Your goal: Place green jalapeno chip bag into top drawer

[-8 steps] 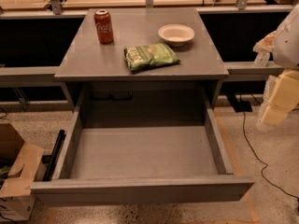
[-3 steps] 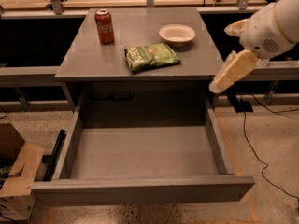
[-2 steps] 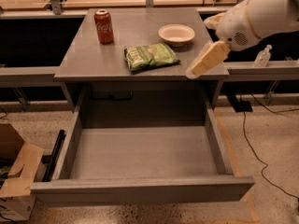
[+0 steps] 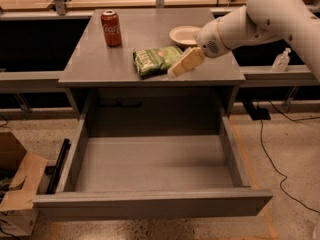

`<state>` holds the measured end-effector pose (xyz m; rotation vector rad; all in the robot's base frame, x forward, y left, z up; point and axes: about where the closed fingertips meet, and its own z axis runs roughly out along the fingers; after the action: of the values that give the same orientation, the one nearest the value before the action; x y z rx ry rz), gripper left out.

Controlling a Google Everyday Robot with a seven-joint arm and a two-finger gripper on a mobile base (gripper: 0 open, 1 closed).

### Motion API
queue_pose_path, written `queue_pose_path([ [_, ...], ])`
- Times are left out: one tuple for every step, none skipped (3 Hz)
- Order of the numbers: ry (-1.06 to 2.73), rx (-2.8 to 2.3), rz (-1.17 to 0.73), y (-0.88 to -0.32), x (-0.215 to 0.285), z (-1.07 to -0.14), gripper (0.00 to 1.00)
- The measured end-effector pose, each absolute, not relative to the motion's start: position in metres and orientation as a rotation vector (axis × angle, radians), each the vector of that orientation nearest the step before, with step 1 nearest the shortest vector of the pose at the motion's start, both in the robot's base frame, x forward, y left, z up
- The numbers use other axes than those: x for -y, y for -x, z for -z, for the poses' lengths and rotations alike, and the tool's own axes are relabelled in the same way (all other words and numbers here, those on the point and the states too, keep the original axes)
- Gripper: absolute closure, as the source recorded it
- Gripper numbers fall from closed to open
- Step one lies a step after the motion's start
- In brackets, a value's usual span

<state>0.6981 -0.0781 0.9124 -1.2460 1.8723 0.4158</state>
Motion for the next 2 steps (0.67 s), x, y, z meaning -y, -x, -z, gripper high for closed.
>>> queue_pose_path([
  [1.164, -1.919, -0.506, -0.728, 0.061, -0.886, 0.00],
  [1.140, -1.962, -0.585, -0.754, 0.037, -0.861, 0.00],
])
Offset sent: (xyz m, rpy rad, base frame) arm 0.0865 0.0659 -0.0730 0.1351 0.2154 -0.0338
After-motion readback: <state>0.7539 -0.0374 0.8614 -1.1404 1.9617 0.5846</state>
